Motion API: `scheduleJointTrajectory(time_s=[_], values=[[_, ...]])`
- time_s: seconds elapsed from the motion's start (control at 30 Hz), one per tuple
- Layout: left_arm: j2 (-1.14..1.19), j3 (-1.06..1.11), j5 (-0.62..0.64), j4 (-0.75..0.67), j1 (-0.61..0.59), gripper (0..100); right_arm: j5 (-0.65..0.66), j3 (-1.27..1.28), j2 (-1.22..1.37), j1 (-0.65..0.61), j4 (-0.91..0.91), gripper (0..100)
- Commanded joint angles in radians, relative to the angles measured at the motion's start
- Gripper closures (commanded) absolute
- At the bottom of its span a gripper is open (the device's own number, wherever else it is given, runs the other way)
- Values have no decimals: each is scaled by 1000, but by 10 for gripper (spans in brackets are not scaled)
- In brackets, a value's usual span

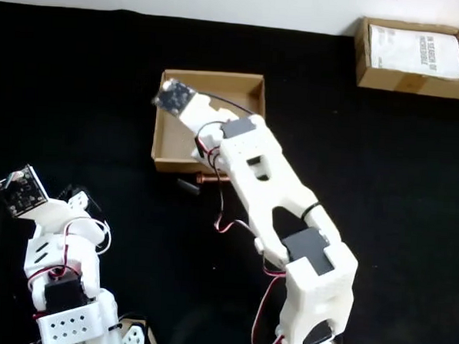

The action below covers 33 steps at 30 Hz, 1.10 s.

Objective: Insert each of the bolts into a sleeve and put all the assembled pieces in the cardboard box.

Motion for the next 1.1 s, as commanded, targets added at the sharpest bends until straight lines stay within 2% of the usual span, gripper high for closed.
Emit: scheduleJointTrajectory(time_s=[0.0, 0.23, 0.37, 0.47, 0.67, 0.8, 1.07], values=[[-2, 18, -6, -8, -1, 990, -110, -122, -150, -16, 127, 865], [-2, 18, -6, -8, -1, 990, -338, -111, -326, -111, 452, 865], [-2, 18, -6, -8, -1, 990, -394, -5, -355, -168, 519, 865], [-2, 18, -6, -8, -2, 990, -391, 101, -357, -182, 458, 865], [-2, 18, -6, -8, -7, 990, -384, 283, -354, -176, 171, 865], [-2, 18, -6, -8, -8, 990, -296, 372, -329, -176, 4, 865], [-2, 18, -6, -8, -8, 990, -290, 269, -136, -176, -48, 865]])
